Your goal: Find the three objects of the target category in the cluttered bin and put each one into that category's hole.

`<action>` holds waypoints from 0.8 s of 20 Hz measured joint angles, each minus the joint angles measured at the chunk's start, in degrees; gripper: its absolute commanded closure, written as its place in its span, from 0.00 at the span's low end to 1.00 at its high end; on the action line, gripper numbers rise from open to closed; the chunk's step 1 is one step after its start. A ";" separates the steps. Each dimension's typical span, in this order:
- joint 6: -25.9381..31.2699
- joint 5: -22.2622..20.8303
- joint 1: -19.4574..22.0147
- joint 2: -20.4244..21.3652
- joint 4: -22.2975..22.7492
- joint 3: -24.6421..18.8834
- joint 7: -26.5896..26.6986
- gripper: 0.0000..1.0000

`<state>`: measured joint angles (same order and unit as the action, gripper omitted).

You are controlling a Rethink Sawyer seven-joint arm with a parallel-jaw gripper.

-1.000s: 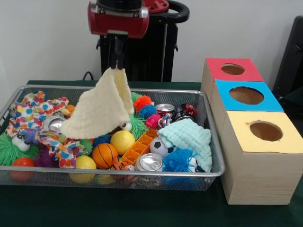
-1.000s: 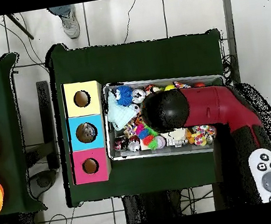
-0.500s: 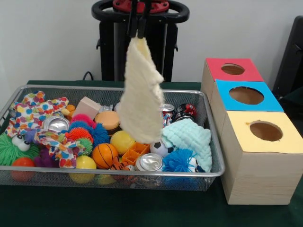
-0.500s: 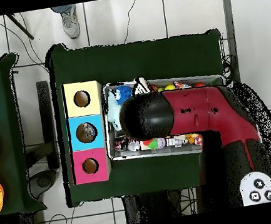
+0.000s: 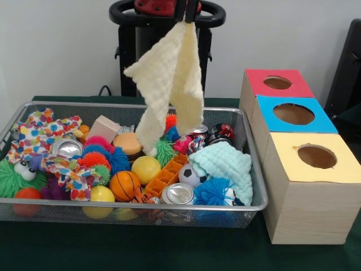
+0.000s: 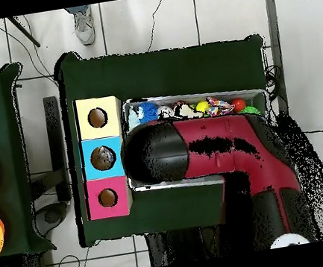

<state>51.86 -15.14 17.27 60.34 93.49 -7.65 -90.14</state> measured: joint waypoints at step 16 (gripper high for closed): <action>-12.59 0.15 -2.07 -2.25 6.77 4.34 -0.04 1.00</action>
<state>39.27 -14.98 15.20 58.10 100.26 -3.31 -90.17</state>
